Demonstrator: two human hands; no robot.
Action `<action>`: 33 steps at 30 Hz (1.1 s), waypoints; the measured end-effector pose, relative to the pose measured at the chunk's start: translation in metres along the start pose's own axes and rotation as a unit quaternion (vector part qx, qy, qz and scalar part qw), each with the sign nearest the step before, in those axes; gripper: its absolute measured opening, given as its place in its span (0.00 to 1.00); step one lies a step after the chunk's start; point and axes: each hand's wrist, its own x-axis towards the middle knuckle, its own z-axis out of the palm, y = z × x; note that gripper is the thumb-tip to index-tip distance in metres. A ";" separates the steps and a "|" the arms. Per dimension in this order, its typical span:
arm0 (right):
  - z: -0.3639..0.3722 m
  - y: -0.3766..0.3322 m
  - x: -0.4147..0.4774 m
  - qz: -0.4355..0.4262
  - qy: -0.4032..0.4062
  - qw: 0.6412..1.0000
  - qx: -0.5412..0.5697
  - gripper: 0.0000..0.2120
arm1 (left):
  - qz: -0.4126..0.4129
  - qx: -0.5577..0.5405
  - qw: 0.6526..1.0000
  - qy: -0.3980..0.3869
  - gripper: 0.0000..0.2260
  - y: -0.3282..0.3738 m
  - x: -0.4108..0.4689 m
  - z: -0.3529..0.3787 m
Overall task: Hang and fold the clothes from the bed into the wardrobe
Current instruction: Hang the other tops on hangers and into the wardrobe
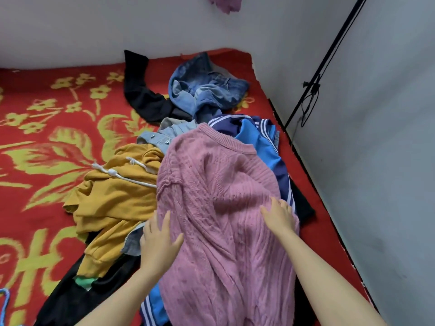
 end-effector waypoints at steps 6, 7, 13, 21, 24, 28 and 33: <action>-0.001 0.028 0.087 0.058 0.049 0.996 0.050 0.24 | 0.122 0.119 0.985 -0.029 0.45 0.062 0.071 0.052; 0.002 0.035 0.101 0.076 0.050 0.993 0.074 0.23 | 0.123 0.128 0.983 -0.041 0.44 0.067 0.078 0.064; 0.035 0.073 0.167 0.144 0.011 0.957 0.252 0.26 | 0.115 0.113 0.984 -0.080 0.48 0.063 0.093 0.104; 0.017 0.079 0.161 0.158 0.133 0.946 0.249 0.10 | 0.083 0.140 0.975 -0.150 0.54 0.066 0.102 0.098; -0.016 0.089 0.140 0.153 0.158 0.925 0.310 0.07 | 0.065 0.153 0.965 -0.203 0.50 0.072 0.104 0.077; -0.068 0.080 0.100 0.126 0.194 0.896 0.379 0.08 | 0.078 0.135 0.961 -0.227 0.42 0.087 0.088 0.033; -0.141 0.053 0.049 0.076 0.213 0.840 0.494 0.17 | 0.140 0.147 0.966 -0.160 0.46 0.109 0.039 -0.003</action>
